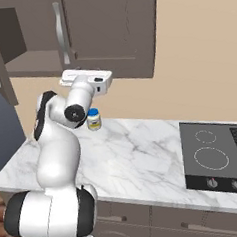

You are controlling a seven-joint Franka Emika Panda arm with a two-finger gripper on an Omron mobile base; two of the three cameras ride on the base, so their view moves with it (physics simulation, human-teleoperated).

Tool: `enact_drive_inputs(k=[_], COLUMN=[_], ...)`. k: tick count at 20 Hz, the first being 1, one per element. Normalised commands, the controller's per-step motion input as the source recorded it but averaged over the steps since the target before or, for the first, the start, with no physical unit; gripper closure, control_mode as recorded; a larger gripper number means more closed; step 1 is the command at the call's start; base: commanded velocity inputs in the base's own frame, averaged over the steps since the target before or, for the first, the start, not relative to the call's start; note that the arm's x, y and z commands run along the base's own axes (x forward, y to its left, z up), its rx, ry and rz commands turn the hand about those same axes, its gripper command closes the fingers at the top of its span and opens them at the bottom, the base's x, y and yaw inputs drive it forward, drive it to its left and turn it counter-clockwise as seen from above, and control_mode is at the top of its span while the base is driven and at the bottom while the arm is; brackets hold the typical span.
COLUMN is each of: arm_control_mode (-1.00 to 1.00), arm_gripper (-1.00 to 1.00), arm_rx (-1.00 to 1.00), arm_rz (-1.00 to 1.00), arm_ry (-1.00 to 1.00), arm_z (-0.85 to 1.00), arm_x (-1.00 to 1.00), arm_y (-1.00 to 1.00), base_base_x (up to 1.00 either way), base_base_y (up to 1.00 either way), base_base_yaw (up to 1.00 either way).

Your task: Close all open cabinet doors.

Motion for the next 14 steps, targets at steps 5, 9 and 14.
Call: enact_drive_inputs(k=[5,9,14], arm_control_mode=[-1.0,-1.0,-1.0], arm_gripper=[-1.0,-1.0,-1.0], arm_rx=[-0.02,-0.03,-0.02], arm_rz=[-0.07,-0.1,-0.1], arm_ry=[0.15,0.2,0.21], arm_z=[0.25,0.38,0.44], arm_x=[-0.31,-0.53,-0.57], arm_y=[0.0,0.0,0.0], base_base_x=[0.0,0.0,0.0], base_base_y=[0.0,0.0,0.0], base_base_yaw=[0.0,0.0,0.0])
